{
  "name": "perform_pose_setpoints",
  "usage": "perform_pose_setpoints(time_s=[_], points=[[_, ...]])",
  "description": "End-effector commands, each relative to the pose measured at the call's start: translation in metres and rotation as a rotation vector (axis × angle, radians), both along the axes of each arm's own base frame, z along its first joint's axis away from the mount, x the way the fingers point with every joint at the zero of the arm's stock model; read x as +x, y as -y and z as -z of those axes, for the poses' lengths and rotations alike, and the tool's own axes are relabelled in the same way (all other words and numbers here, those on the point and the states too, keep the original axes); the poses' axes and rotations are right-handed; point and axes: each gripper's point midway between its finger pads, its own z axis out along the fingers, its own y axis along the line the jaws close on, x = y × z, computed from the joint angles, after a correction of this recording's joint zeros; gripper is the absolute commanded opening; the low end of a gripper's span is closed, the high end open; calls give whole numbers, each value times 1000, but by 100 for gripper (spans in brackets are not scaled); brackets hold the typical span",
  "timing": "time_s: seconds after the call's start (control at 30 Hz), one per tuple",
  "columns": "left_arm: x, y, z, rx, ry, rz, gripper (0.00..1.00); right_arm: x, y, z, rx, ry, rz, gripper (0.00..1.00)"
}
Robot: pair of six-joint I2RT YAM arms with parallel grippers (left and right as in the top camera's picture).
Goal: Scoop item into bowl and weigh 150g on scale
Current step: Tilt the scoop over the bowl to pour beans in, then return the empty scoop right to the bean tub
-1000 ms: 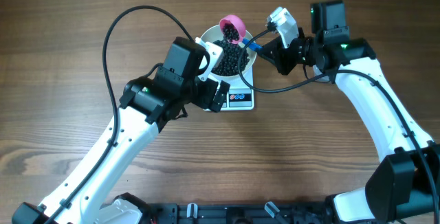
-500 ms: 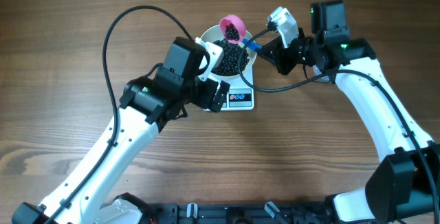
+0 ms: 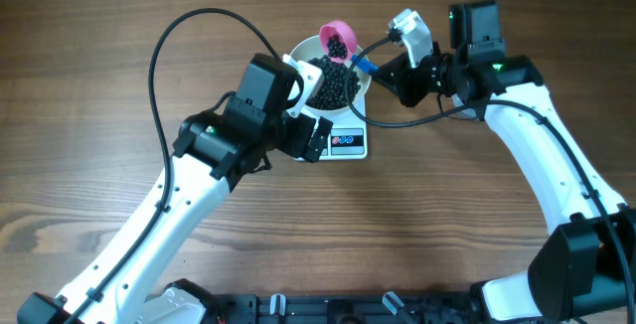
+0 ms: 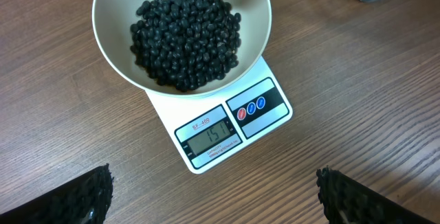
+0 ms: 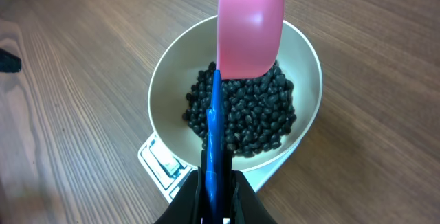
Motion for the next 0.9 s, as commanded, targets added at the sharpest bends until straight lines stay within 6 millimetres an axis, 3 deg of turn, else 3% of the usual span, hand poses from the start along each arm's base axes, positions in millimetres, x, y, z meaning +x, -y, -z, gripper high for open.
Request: perform_pose_setpoints(time_s=[0.0, 0.3, 0.4, 0.63, 0.77, 0.8, 0.87], points=[[-3, 4, 5, 4, -12, 28, 100, -2, -4, -13, 69, -60, 66, 4], [-3, 4, 5, 4, -12, 28, 100, 3, -5, -18, 164, -184, 205, 4], [-3, 4, 5, 3, -12, 29, 100, 10, 3, -23, 198, -195, 259, 4], [-3, 4, 5, 4, -12, 28, 100, 19, 54, -53, 313, -173, 341, 4], [-3, 4, 5, 4, -12, 28, 100, 23, 103, -66, 352, -147, 439, 4], [-3, 4, 5, 4, -12, 28, 100, 23, 128, -66, 356, -150, 503, 4], [-3, 4, 5, 4, -12, 28, 100, 20, 153, -64, 358, -164, 568, 4]])
